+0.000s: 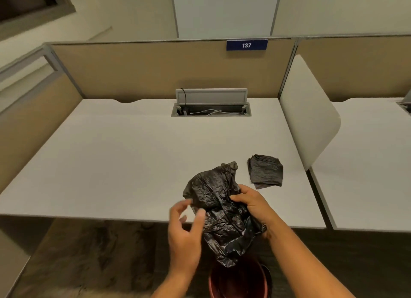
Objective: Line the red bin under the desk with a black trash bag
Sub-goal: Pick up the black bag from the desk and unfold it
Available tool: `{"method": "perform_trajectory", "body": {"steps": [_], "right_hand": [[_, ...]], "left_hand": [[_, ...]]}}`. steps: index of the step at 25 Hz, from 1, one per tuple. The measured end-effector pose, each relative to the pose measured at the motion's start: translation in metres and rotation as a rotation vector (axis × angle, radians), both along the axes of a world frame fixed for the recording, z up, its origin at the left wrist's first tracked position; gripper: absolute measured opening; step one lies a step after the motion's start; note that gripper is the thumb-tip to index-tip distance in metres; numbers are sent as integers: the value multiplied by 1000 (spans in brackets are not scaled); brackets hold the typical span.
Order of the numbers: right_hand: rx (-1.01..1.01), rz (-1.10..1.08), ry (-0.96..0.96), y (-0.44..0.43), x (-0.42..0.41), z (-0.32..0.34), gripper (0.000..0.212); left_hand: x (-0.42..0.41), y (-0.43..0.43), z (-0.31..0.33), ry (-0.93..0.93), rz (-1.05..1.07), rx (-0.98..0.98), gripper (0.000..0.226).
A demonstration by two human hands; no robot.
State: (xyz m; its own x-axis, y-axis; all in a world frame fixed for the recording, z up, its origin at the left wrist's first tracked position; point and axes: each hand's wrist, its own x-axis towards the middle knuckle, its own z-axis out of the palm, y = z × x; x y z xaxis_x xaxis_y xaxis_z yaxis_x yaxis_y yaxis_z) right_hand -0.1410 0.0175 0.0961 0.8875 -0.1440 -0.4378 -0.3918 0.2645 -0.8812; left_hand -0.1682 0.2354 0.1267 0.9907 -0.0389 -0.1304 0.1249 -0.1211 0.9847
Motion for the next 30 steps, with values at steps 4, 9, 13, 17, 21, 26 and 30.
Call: {"method": "perform_trajectory", "body": {"steps": [4,9,13,17,21,26,30], "right_hand": [[-23,31,-32,39,-24,12,30],[-240,42,-66,69,-50,20,46],[-568,-10,-169,76,-57,23,80],[-733,13,-254,63,-60,24,22],[-663,74,-290,38,-71,27,12],[-601,108,-383,0,-94,30,32],[-508,93,-327,-33,-115,35,31]], "left_hand": [[13,32,-5,557,-43,-582,58],[-7,34,3,364,33,-357,21],[-20,29,1,299,79,-307,28],[-30,16,7,348,107,-423,32],[-33,4,27,550,65,-591,49],[-23,1,15,546,196,-536,44],[-30,2,10,522,211,-609,30]]}}
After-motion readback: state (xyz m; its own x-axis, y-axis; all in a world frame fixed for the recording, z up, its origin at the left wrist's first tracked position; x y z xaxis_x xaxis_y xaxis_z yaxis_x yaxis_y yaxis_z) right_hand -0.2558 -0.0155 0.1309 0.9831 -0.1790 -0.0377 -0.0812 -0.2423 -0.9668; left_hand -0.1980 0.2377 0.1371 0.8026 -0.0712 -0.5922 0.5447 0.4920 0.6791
